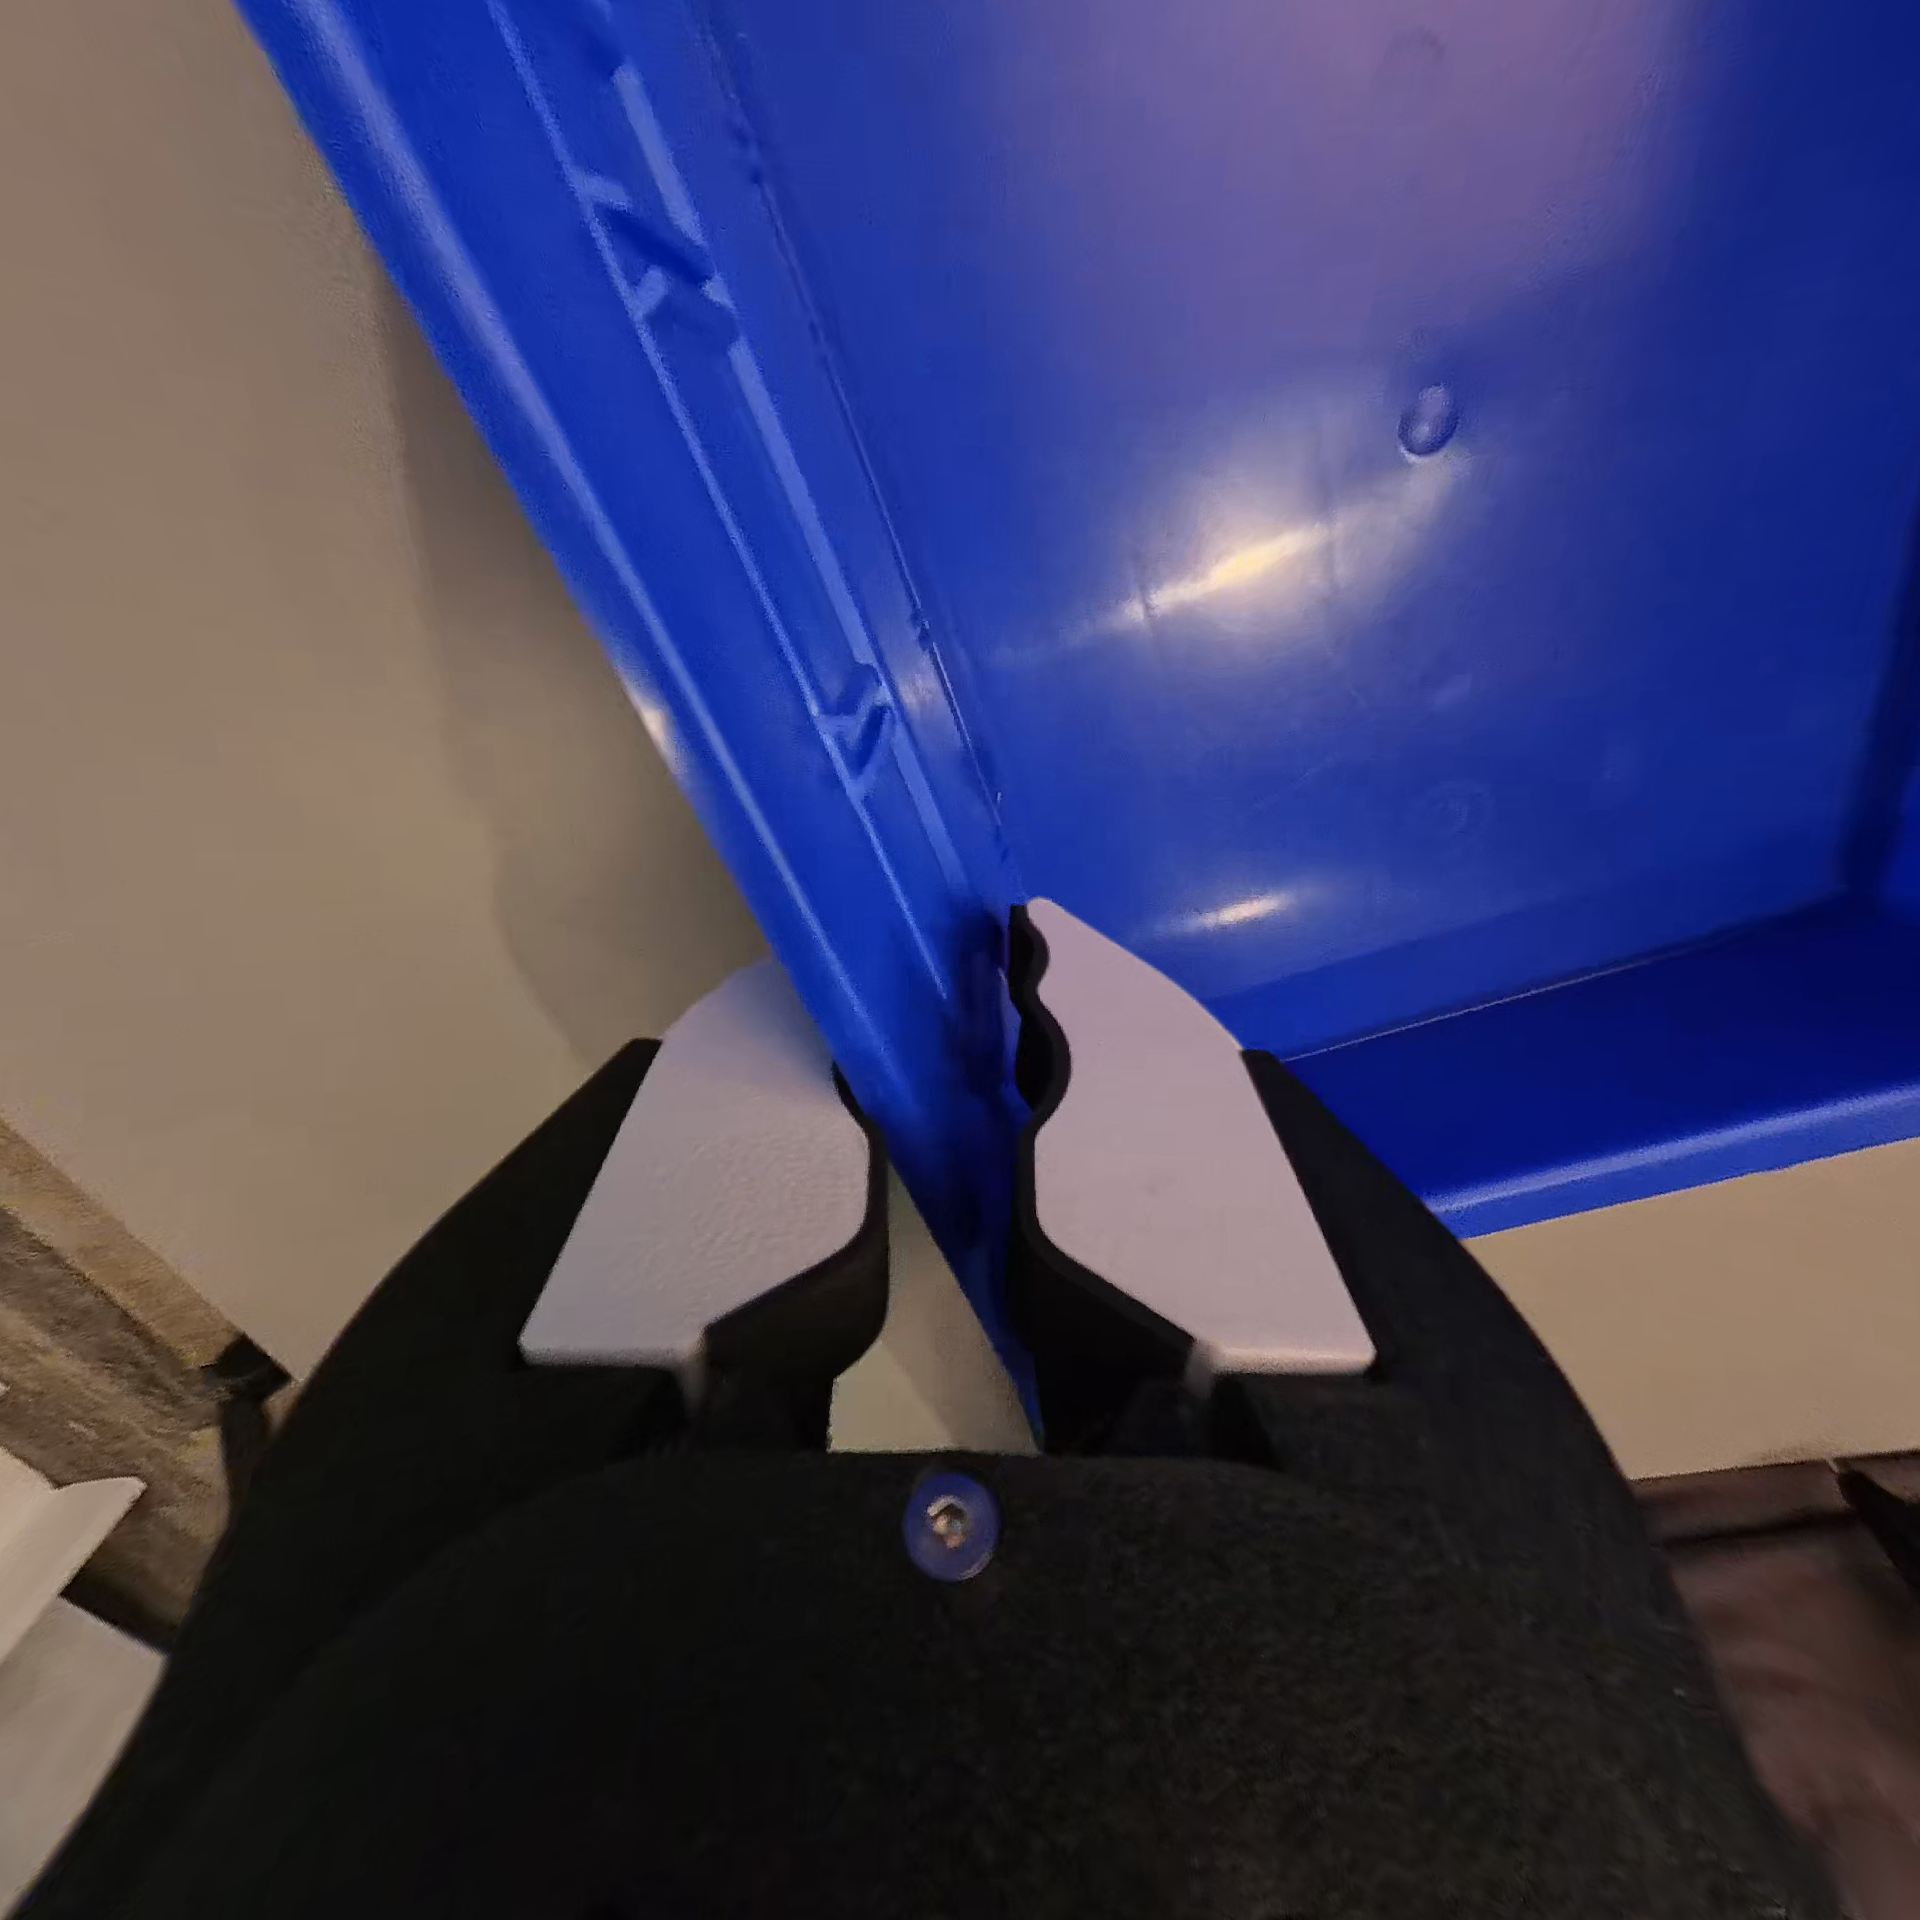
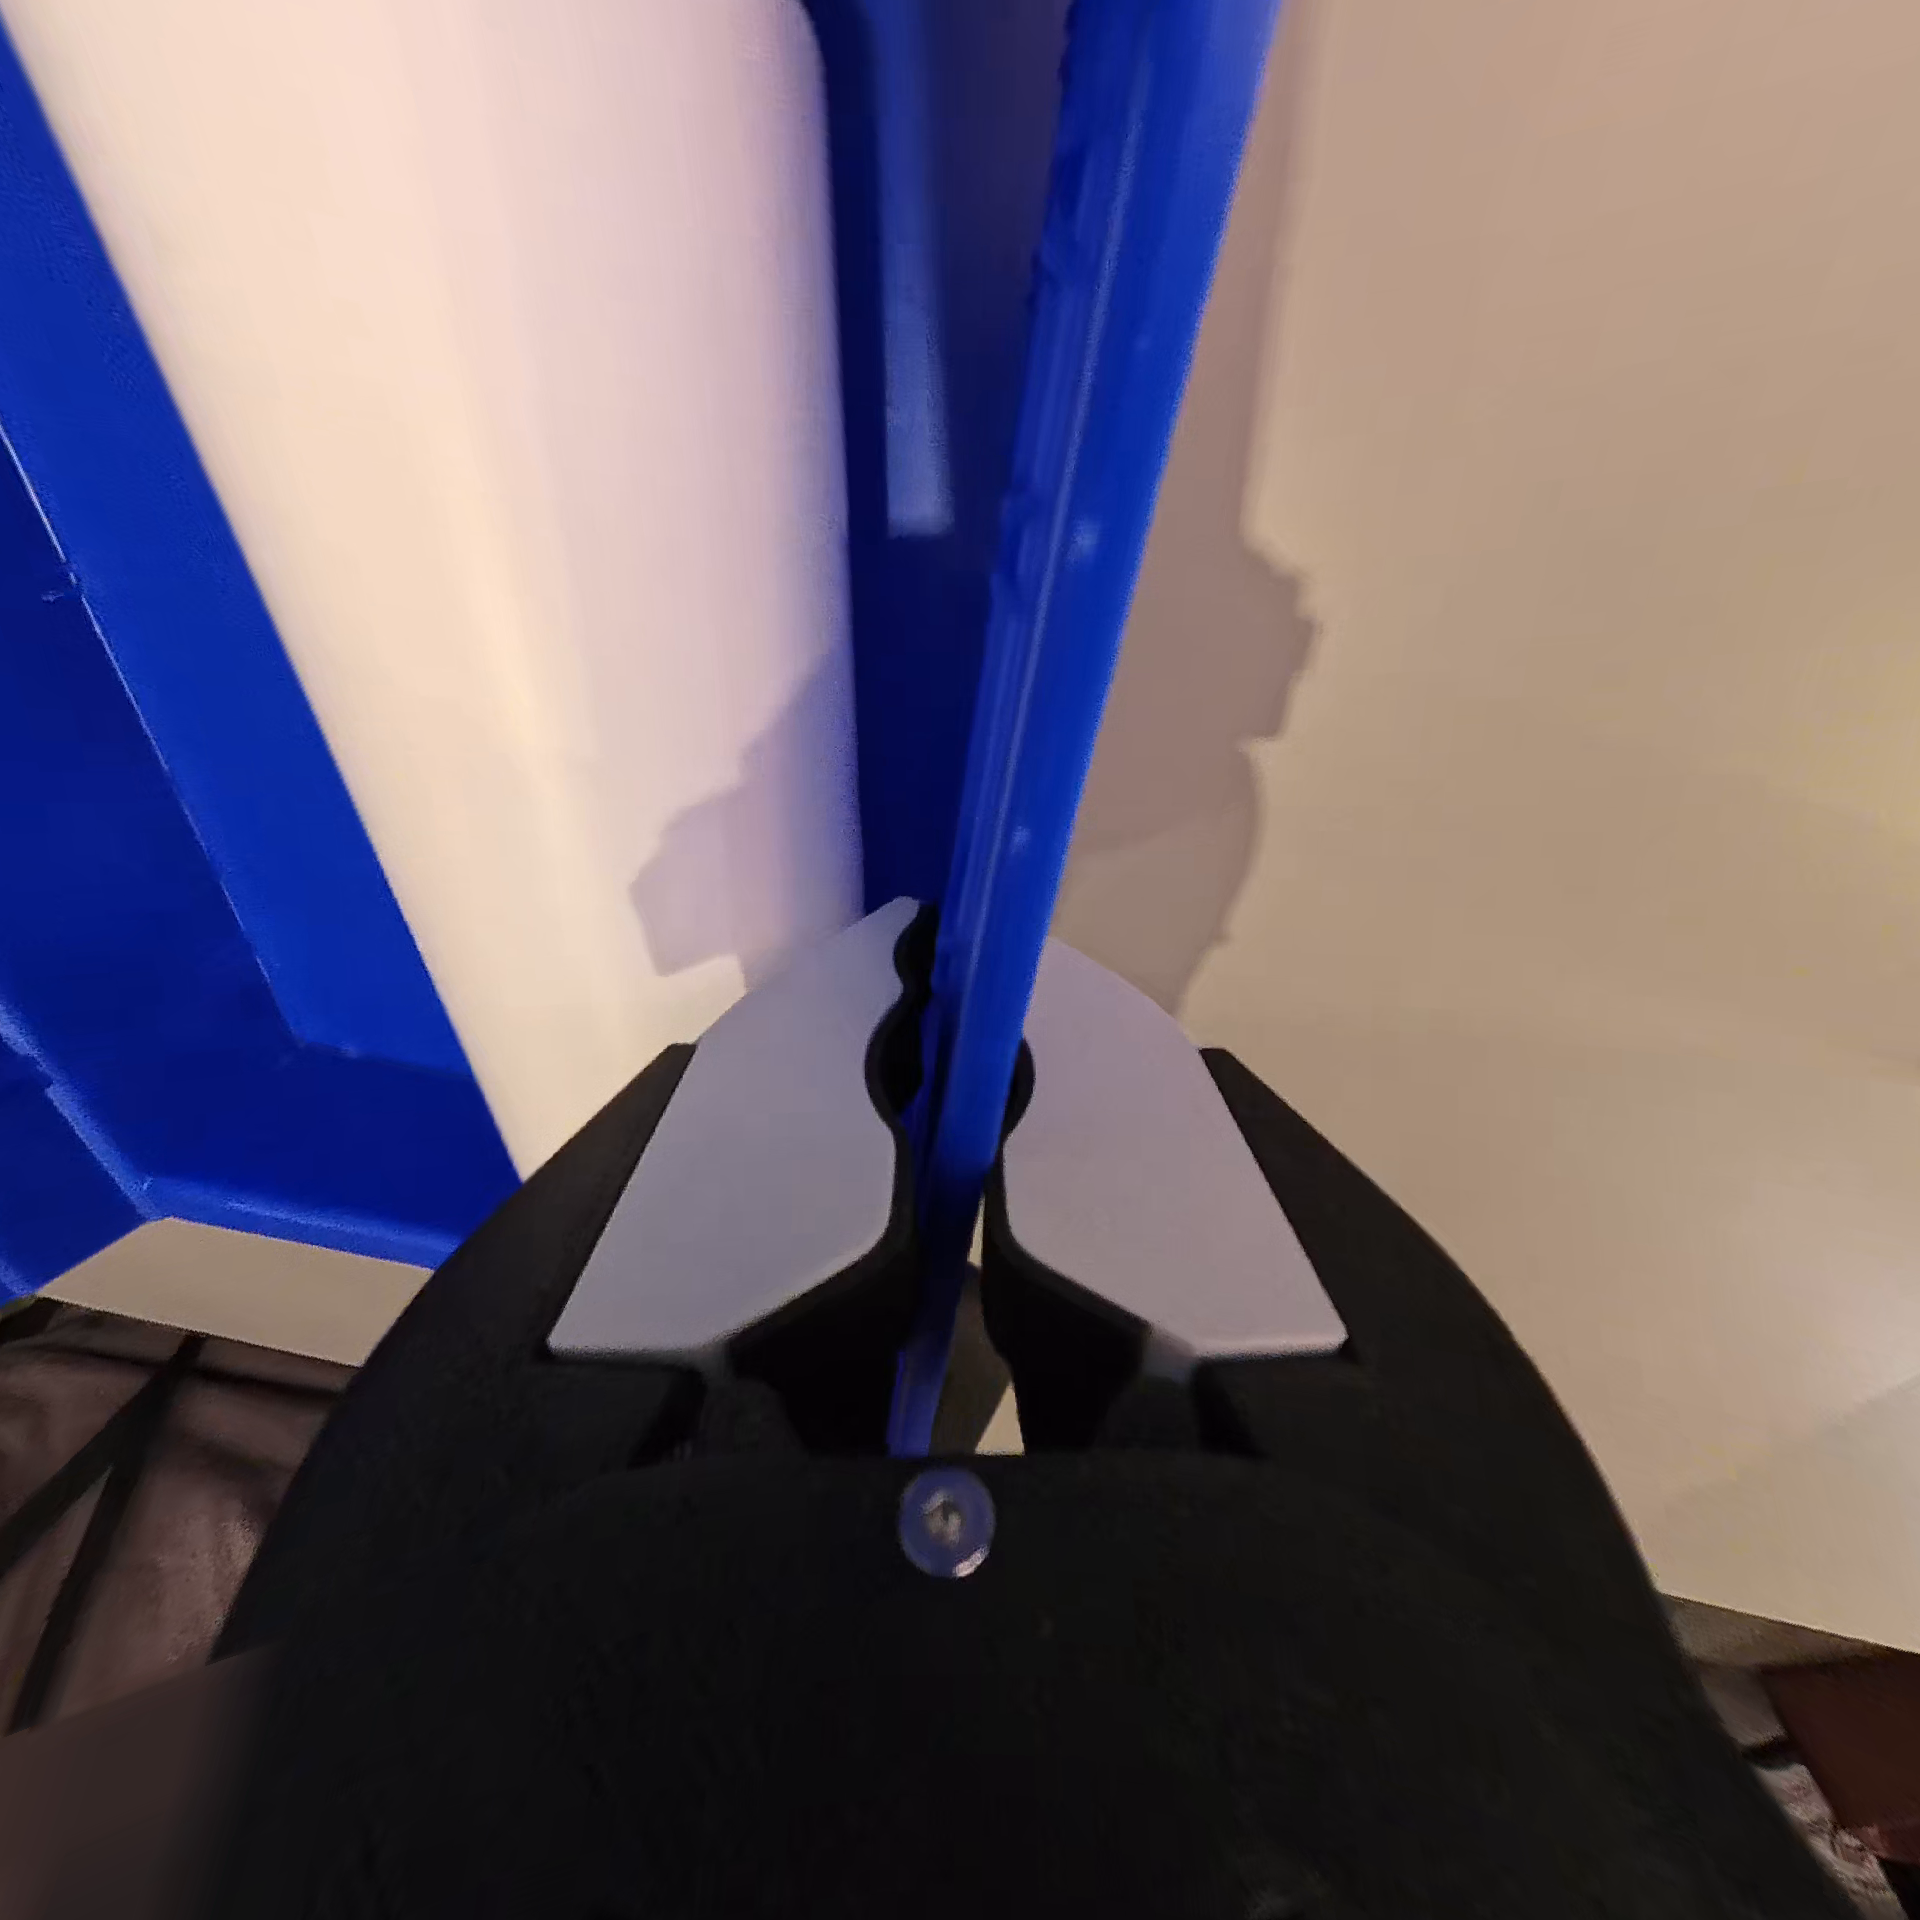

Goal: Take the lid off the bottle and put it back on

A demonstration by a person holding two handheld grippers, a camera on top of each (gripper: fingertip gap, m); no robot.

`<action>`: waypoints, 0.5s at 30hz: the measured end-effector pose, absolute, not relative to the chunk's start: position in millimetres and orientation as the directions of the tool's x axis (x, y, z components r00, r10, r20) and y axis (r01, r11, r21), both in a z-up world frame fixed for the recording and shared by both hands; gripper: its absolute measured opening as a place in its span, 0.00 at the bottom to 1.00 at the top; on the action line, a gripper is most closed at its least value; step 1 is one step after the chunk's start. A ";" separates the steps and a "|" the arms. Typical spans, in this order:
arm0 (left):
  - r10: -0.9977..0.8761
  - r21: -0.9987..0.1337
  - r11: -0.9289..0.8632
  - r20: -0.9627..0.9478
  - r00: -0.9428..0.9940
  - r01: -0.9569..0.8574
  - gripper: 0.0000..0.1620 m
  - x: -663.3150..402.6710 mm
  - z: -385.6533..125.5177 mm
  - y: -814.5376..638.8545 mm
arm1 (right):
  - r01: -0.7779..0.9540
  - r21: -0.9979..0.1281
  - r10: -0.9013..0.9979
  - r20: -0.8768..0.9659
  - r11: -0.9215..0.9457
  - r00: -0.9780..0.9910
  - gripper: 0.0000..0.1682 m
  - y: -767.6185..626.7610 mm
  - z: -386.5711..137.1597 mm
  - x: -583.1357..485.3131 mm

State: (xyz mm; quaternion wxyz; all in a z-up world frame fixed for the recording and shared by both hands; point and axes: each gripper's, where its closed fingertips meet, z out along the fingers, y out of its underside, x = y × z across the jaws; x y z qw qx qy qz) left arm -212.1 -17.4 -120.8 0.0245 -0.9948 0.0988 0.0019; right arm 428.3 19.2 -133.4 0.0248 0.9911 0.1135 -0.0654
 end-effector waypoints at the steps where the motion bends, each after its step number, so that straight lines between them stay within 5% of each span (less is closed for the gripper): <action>1: -0.214 -0.046 -0.976 -0.022 0.977 -0.215 0.14 -204.0 -121.0 -16.4 | 0.236 0.036 0.229 -0.136 -0.971 0.964 0.05 18.8 -133.5 421.9; 15: -0.409 -0.002 -0.911 -0.138 0.902 -0.413 0.24 -113.8 -123.4 -27.9 | 0.325 0.086 0.306 -0.178 -0.942 0.935 0.07 -10.5 -132.6 334.2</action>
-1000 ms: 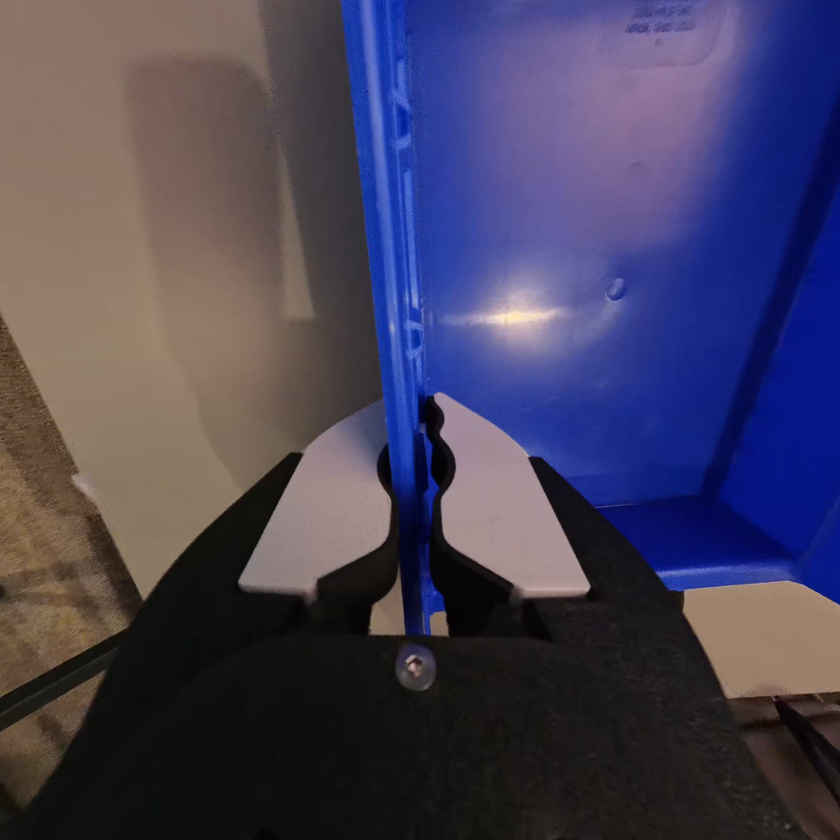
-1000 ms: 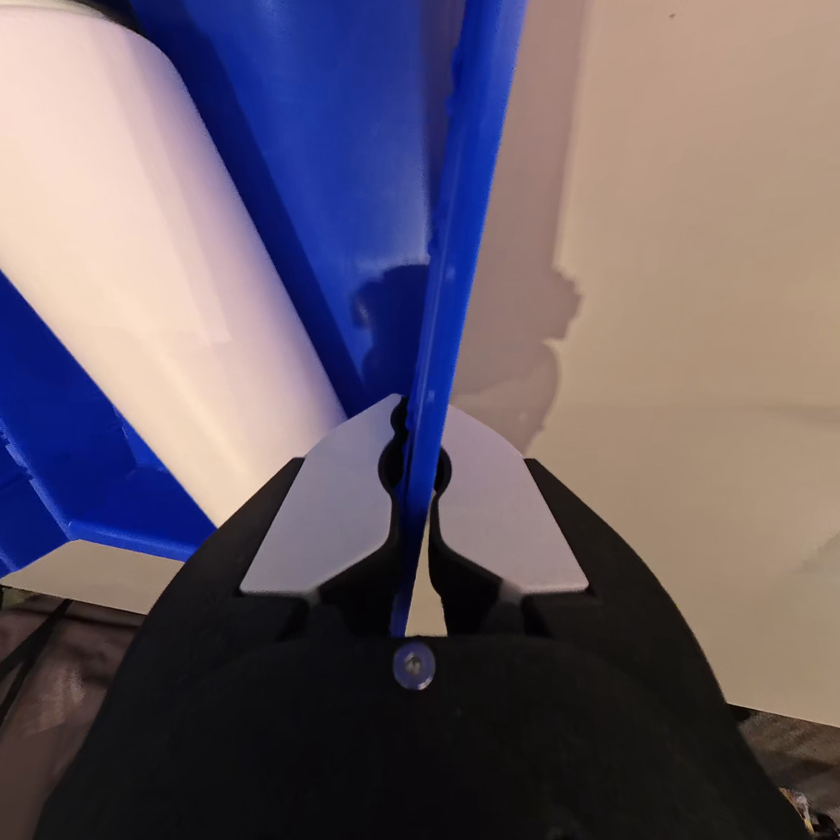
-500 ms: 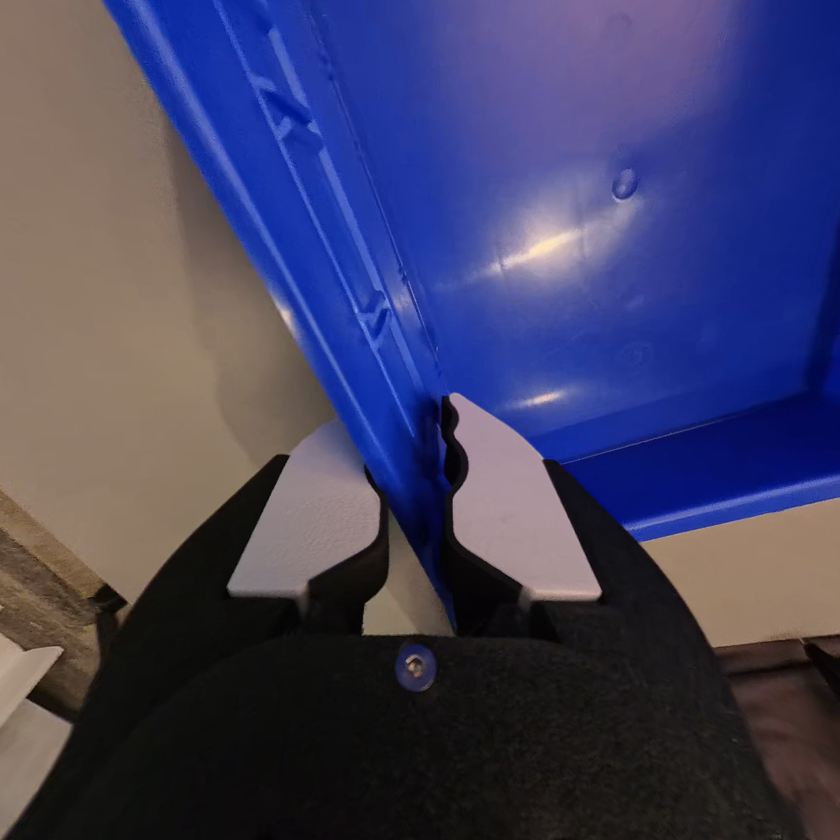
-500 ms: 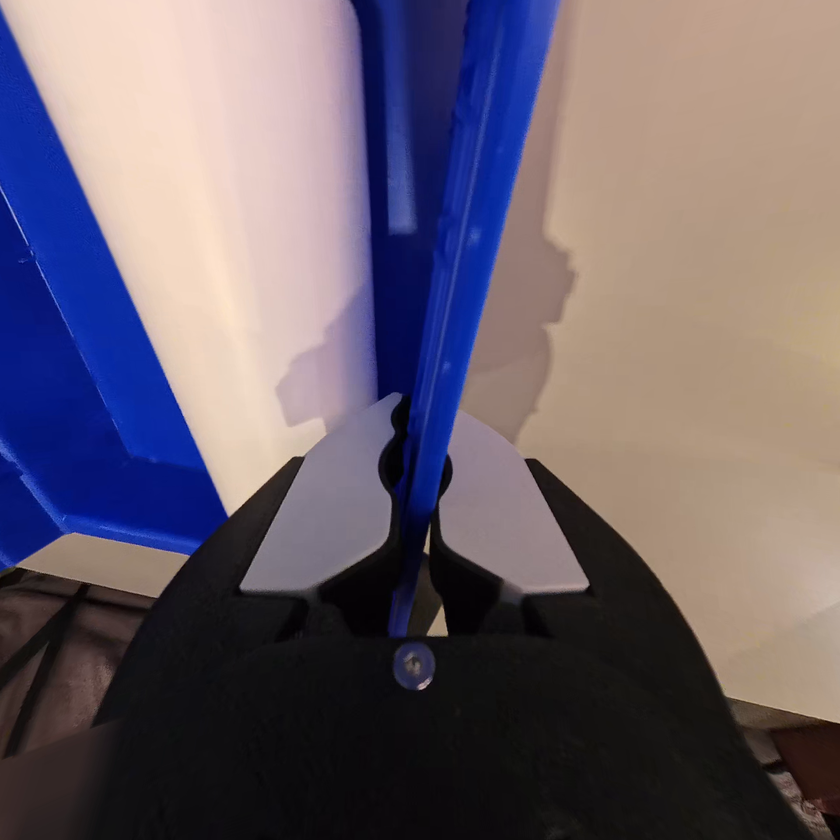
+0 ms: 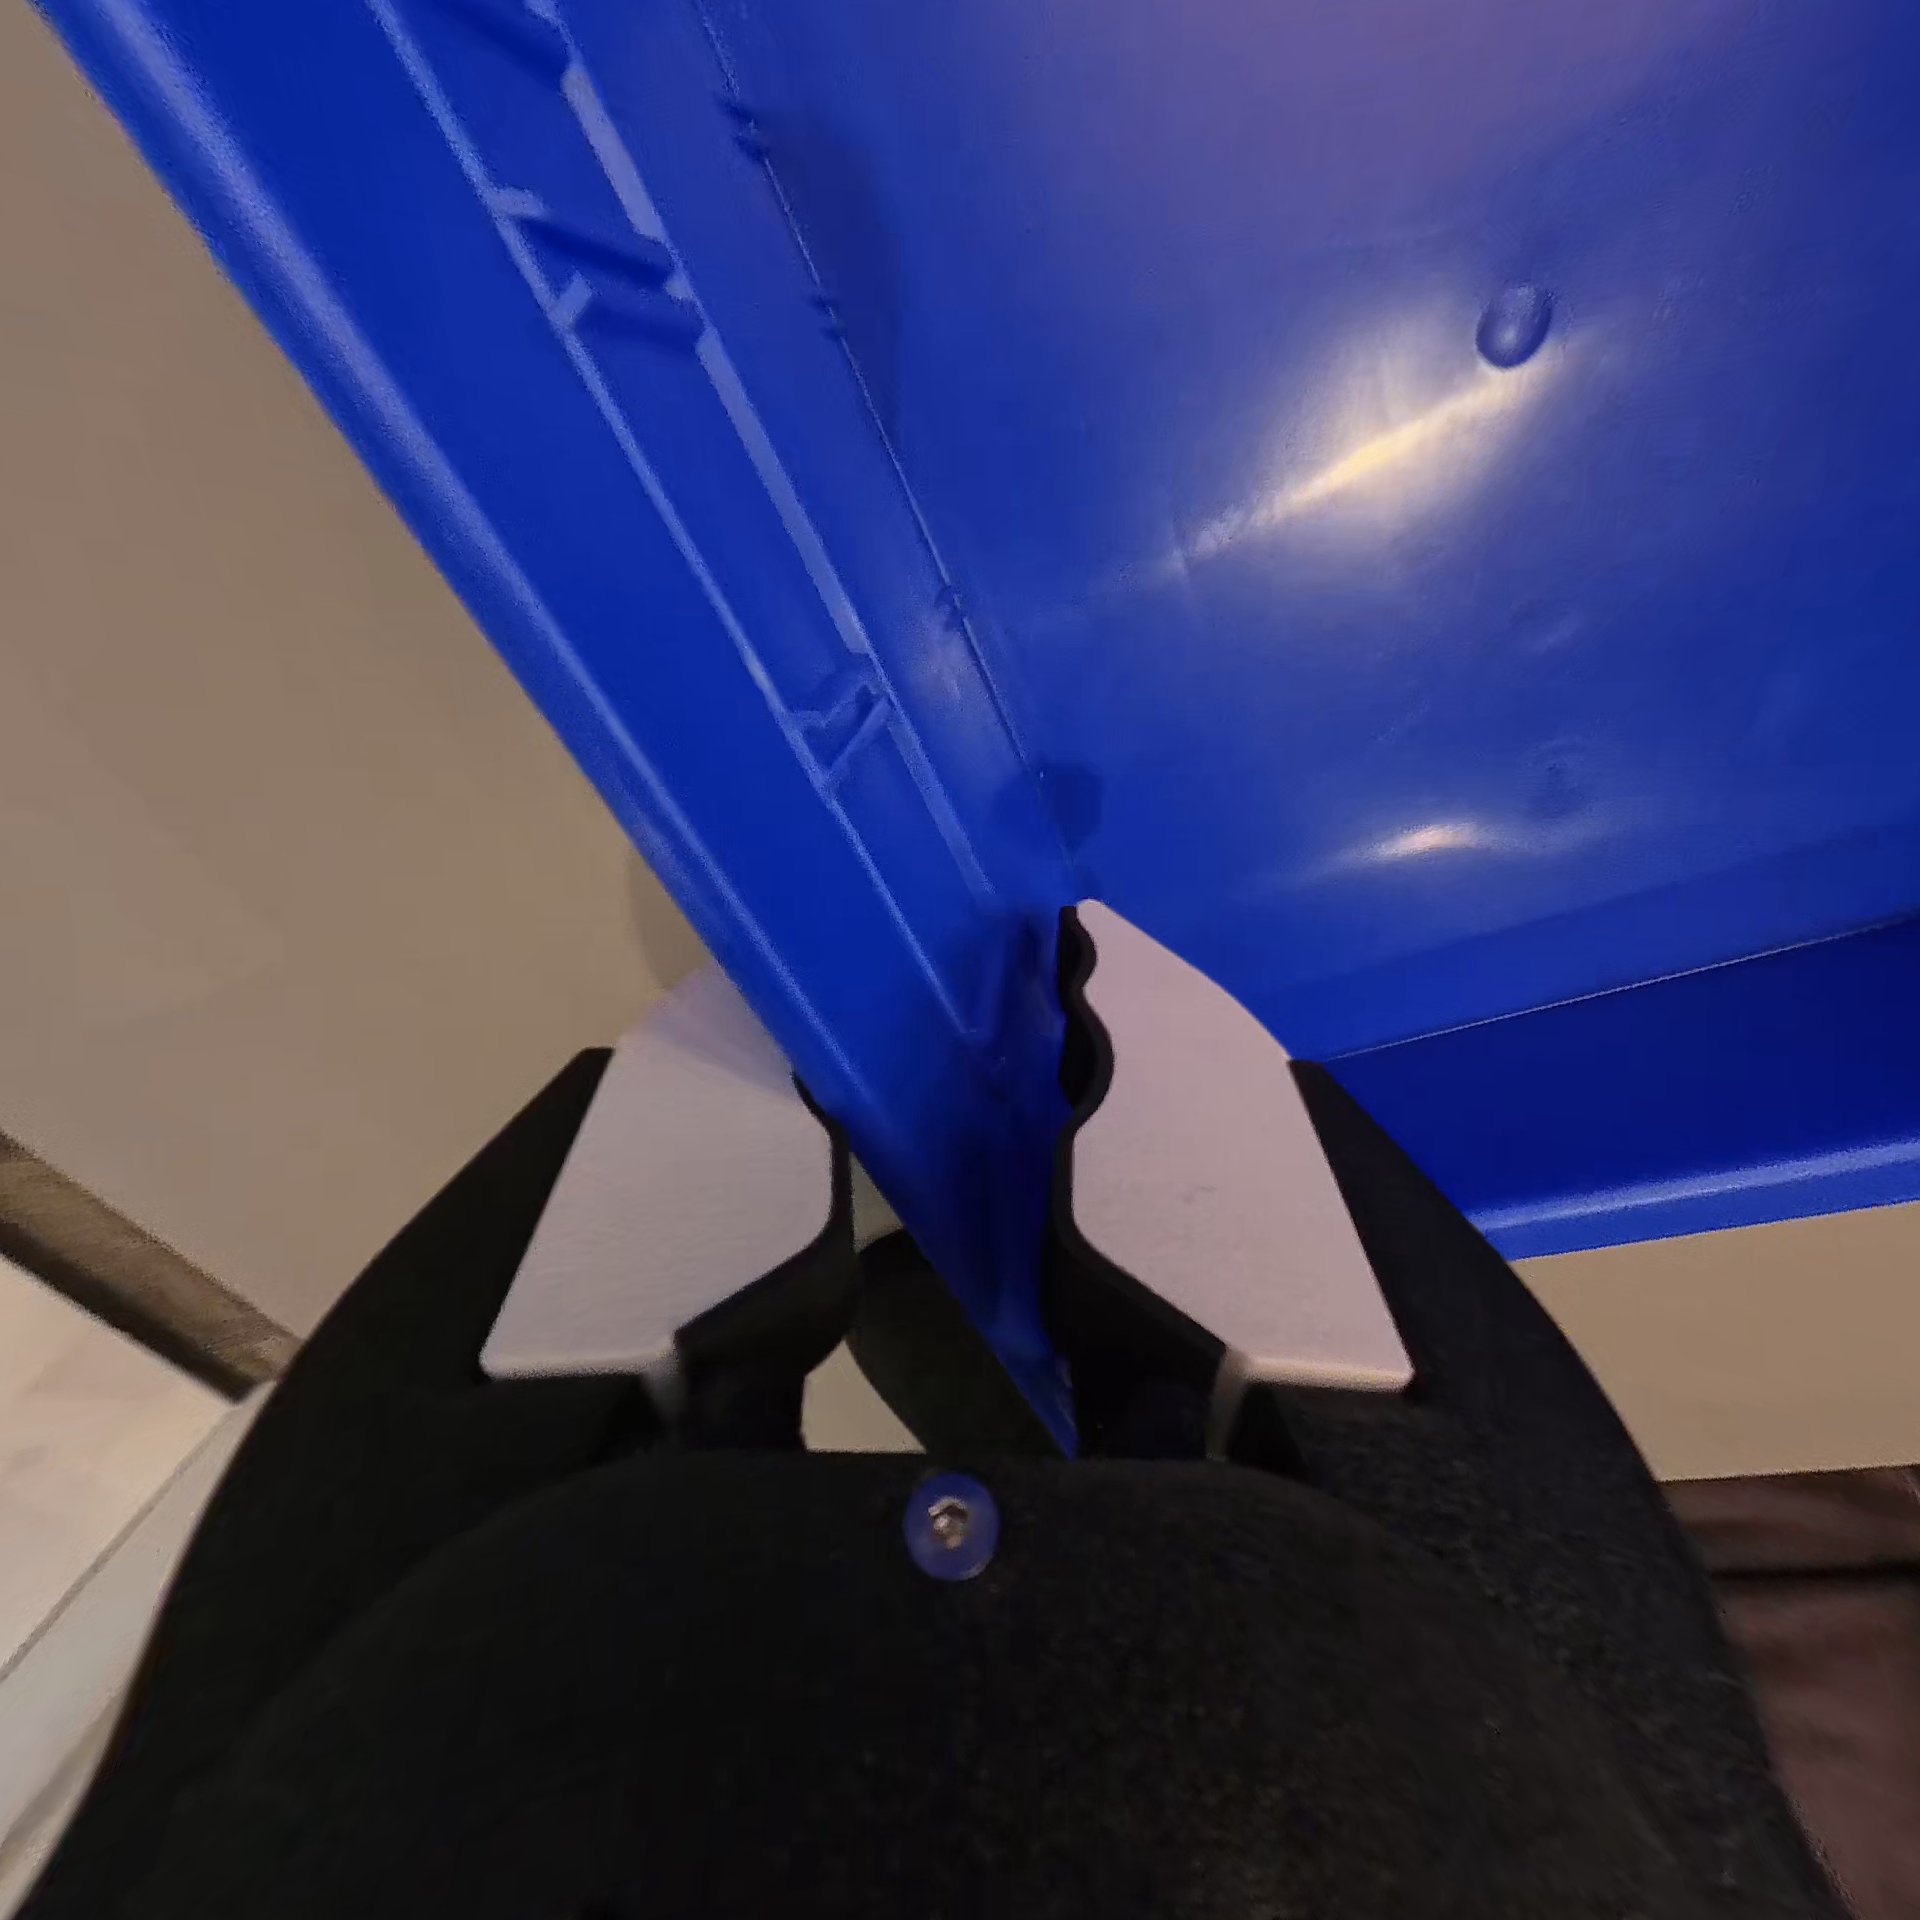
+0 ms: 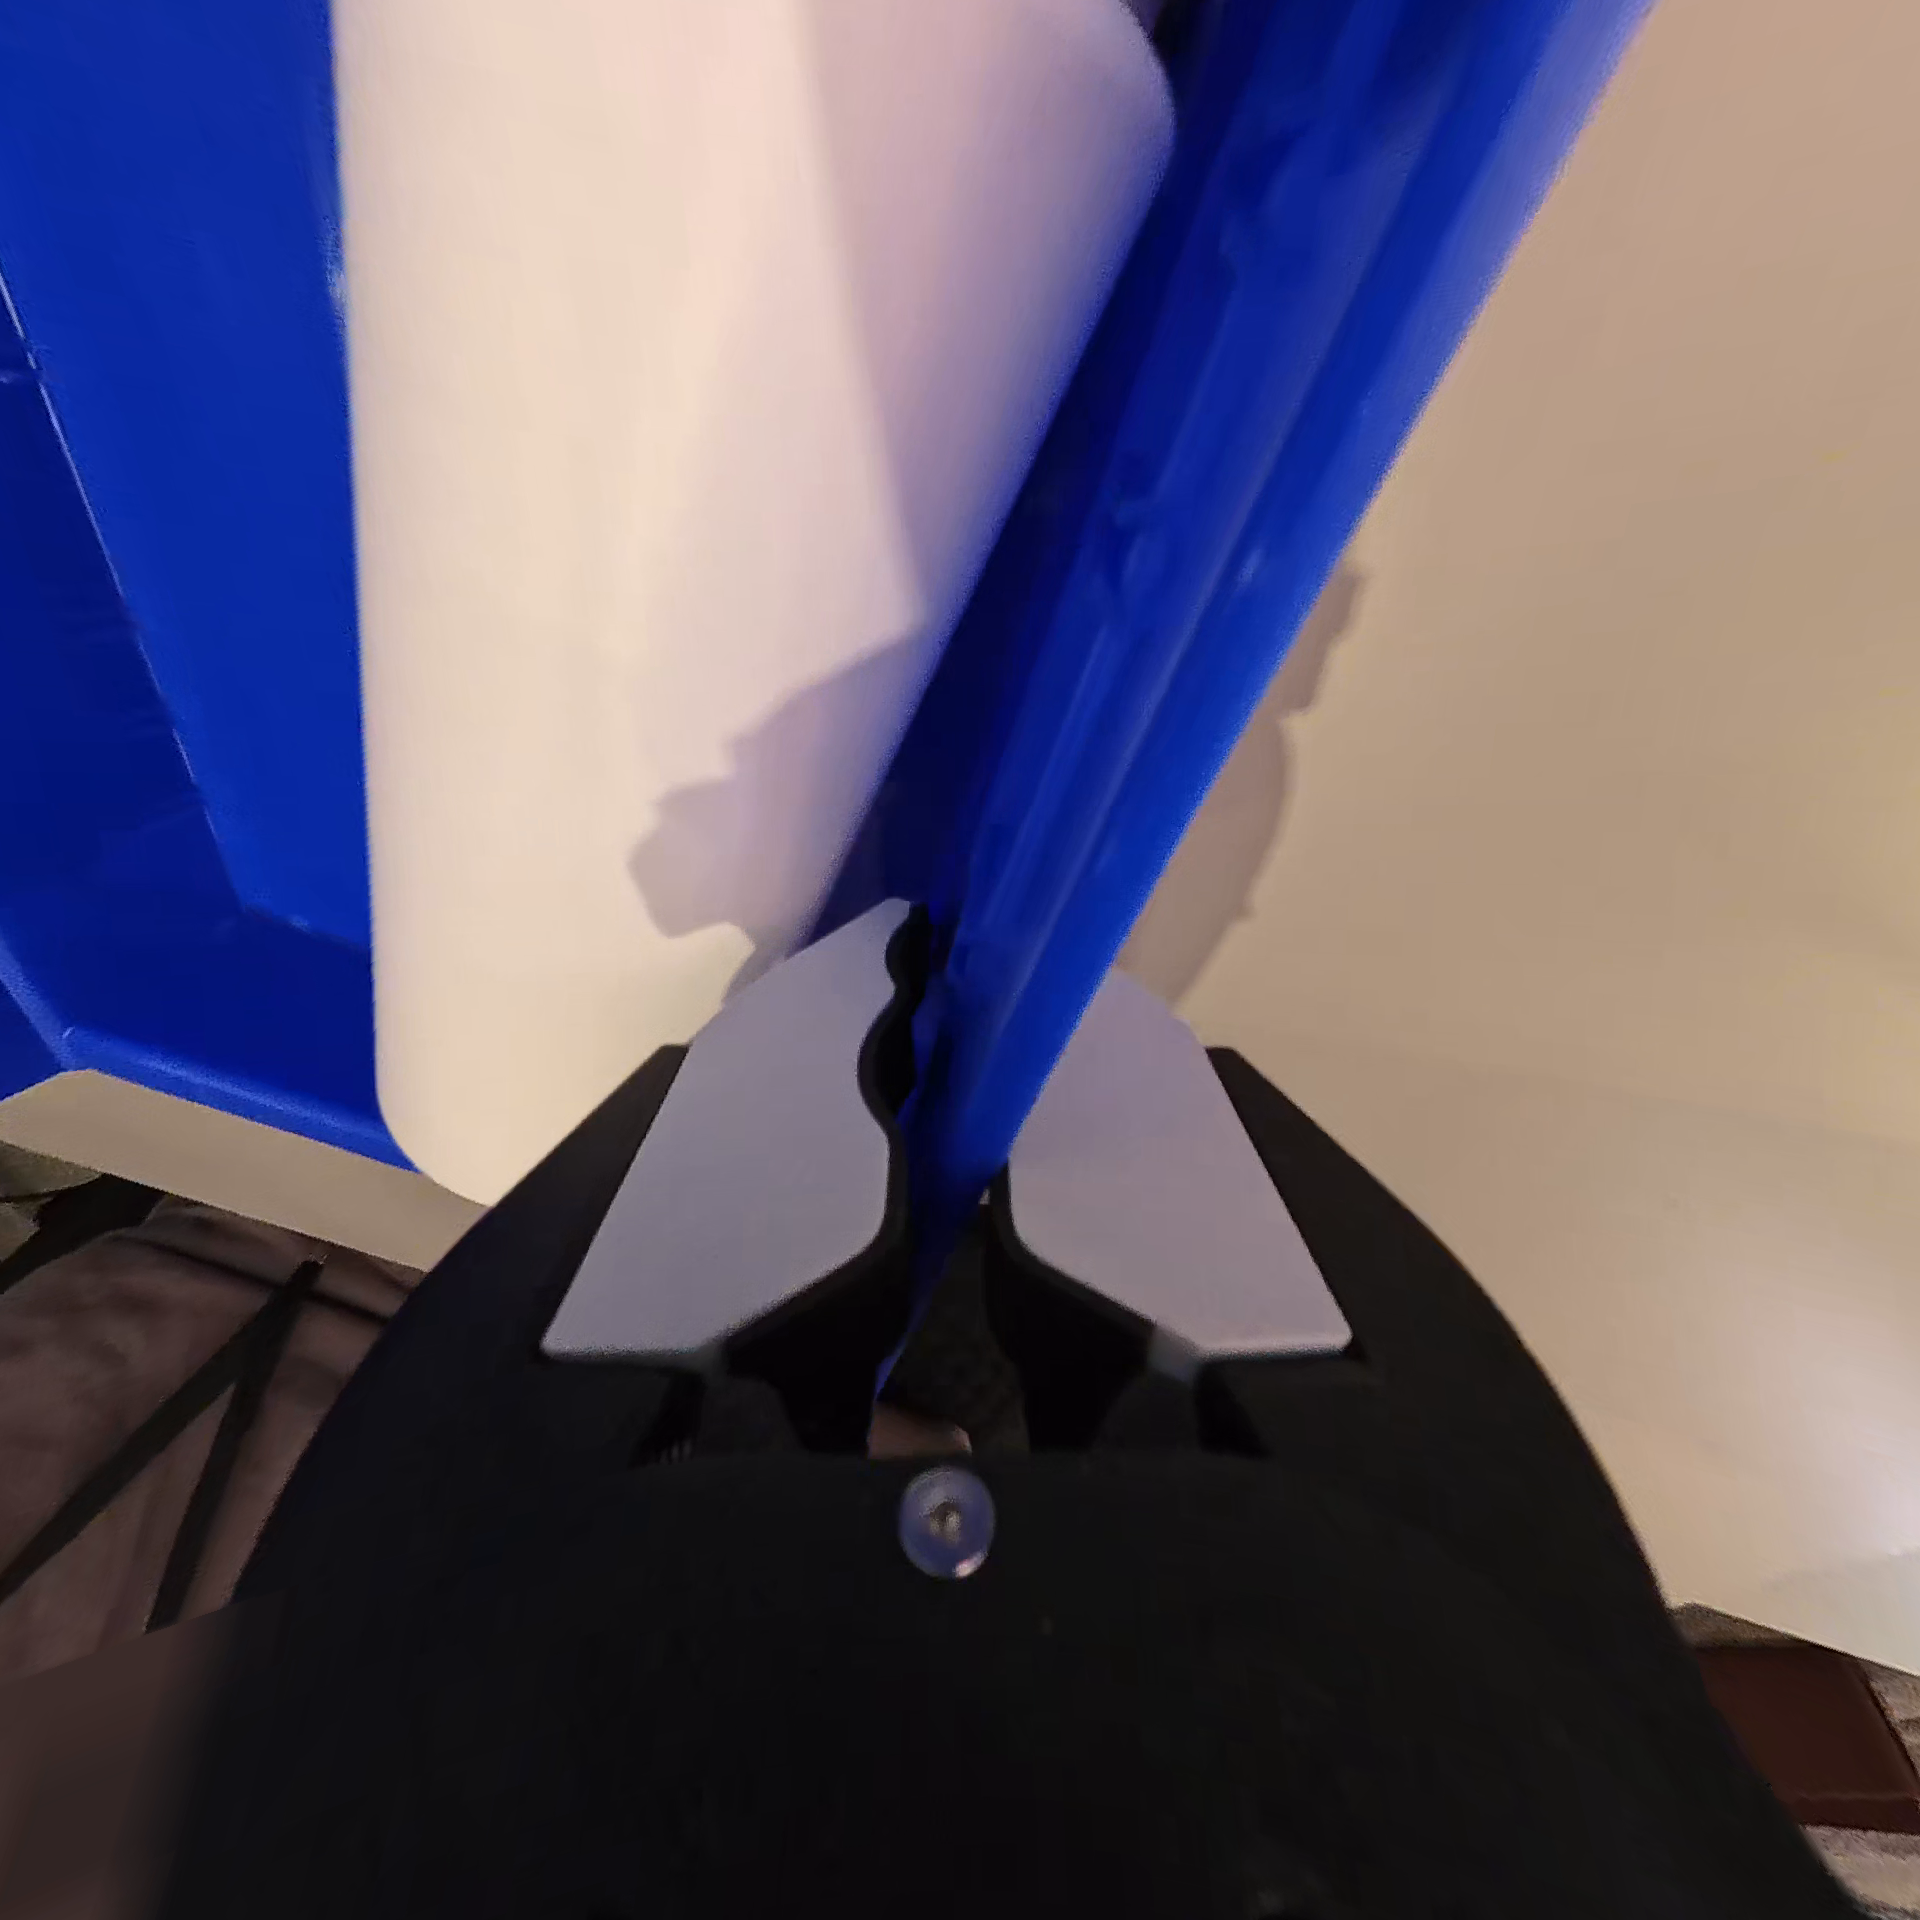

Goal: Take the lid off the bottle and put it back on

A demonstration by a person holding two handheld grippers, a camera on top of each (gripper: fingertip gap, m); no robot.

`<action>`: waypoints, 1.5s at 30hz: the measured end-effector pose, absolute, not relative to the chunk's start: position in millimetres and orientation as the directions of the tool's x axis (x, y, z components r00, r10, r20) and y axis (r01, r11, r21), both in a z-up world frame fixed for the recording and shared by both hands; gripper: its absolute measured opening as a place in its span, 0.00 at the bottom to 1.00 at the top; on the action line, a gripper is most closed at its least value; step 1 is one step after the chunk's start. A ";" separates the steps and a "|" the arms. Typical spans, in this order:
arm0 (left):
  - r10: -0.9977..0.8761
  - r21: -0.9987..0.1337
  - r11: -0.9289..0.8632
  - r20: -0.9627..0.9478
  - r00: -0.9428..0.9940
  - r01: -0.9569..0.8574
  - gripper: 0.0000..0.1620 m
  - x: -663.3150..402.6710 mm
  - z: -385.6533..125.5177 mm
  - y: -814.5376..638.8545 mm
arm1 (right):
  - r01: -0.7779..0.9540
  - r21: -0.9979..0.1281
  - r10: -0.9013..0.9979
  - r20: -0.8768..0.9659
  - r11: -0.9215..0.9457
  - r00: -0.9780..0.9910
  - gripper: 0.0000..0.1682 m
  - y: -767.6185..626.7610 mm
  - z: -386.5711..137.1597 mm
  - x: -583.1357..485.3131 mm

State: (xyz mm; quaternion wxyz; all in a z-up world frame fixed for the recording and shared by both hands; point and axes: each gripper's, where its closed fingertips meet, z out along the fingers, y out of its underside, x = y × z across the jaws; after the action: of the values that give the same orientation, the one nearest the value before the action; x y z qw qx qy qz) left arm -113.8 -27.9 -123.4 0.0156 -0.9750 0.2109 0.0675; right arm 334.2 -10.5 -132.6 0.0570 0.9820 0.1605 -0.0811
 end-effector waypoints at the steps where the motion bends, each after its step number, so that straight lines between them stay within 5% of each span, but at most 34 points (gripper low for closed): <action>1: -0.428 0.004 -0.901 -0.159 0.890 -0.433 0.27 -110.8 -123.8 -29.0 | 0.321 0.087 0.304 -0.168 -0.943 0.938 0.07 -9.3 -133.0 333.0; 7: -0.486 -0.011 -0.870 -0.156 0.860 -0.494 0.35 -83.7 -124.7 -35.3 | 0.261 0.188 0.238 -0.139 -0.947 0.961 0.12 -4.0 -149.7 335.0; 14: -0.581 -0.048 -0.813 -0.004 0.814 -0.580 0.43 -55.2 -123.7 -44.6 | 0.236 0.208 0.208 -0.148 -0.949 0.967 0.04 4.9 -148.5 347.6; 24: -0.632 -0.113 -0.775 0.142 0.762 -0.622 0.39 -46.0 -94.6 -62.7 | 0.219 0.242 0.207 -0.074 -0.945 0.976 0.04 -15.8 -137.5 411.4; 35: -0.720 -0.586 -0.595 0.085 0.688 -0.550 0.34 -55.2 27.4 -82.6 | 0.162 0.214 0.174 0.036 -0.963 0.984 0.04 -41.1 -83.7 451.3; 45: -0.687 -0.731 -0.543 0.104 0.719 -0.413 0.34 -89.0 69.8 -91.6 | 0.244 0.144 0.261 0.113 -0.959 0.959 0.04 -17.7 1.0 400.0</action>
State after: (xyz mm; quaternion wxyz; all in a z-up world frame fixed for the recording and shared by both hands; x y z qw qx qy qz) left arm -89.0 -91.6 69.8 0.3543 -0.8567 0.3211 -0.1935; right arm 400.0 -17.7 1.0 0.0645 0.9875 0.1278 0.0656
